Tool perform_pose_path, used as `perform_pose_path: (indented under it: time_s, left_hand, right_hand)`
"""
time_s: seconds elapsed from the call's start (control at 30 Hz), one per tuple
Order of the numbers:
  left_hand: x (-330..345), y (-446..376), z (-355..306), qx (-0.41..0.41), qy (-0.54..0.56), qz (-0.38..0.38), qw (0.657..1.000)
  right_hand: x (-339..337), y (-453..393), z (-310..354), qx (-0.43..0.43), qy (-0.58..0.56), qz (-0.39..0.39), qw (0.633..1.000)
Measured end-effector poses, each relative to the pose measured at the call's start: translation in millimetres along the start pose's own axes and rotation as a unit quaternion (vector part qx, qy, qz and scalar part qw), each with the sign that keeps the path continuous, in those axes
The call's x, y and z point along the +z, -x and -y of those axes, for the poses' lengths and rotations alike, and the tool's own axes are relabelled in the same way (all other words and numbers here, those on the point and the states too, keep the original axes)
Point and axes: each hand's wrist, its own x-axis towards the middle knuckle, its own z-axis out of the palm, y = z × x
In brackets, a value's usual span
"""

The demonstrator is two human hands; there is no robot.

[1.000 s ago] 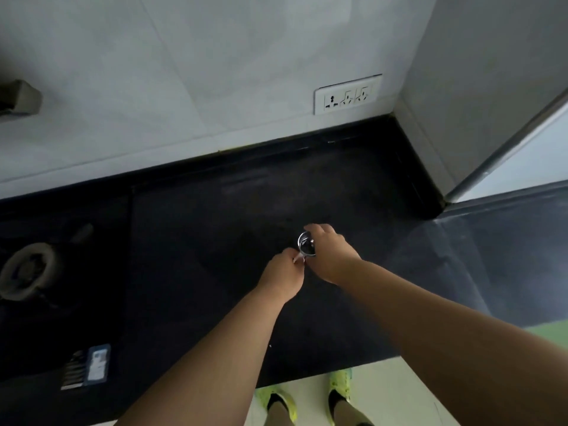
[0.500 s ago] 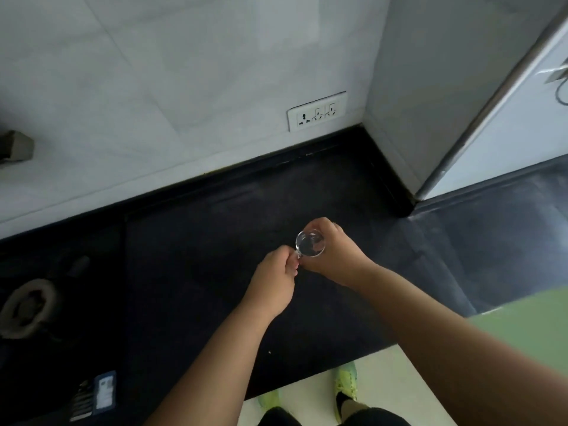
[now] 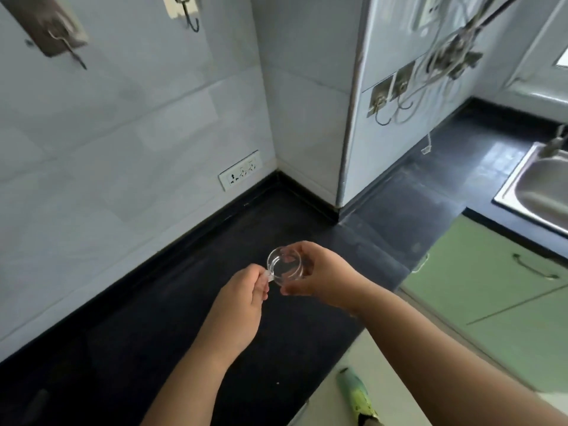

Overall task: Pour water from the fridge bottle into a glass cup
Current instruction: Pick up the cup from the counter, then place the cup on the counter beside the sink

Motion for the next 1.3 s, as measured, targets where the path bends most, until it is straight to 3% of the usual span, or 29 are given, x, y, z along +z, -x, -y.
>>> perform_pose_path:
  time_s: [0.37,0.73,1.03,1.3]
  left_hand:
    - [5.6,18.1,-47.0,0.167,-0.022,0.116,0.979]
    - [111.4,31.8,-168.9,0.304,-0.011,0.265,0.915]
    - [218.0,49.2,-287.5,0.384,-0.038,0.329,0.862]
    - [307.8,67.6,-378.0,0.413,-0.028,0.348,0.841]
  right_hand:
    - [-8.7,113.8,-12.1,0.065,-0.133,-0.185,0.972]
    - [-73.0,247.8,-74.1,0.12,-0.192,-0.385,0.895]
    - [-156.5,337.3,-149.3,0.118,-0.21,-0.469,0.85]
    - [-238.3,407.9,-198.7,0.135,-0.21,-0.508,0.825]
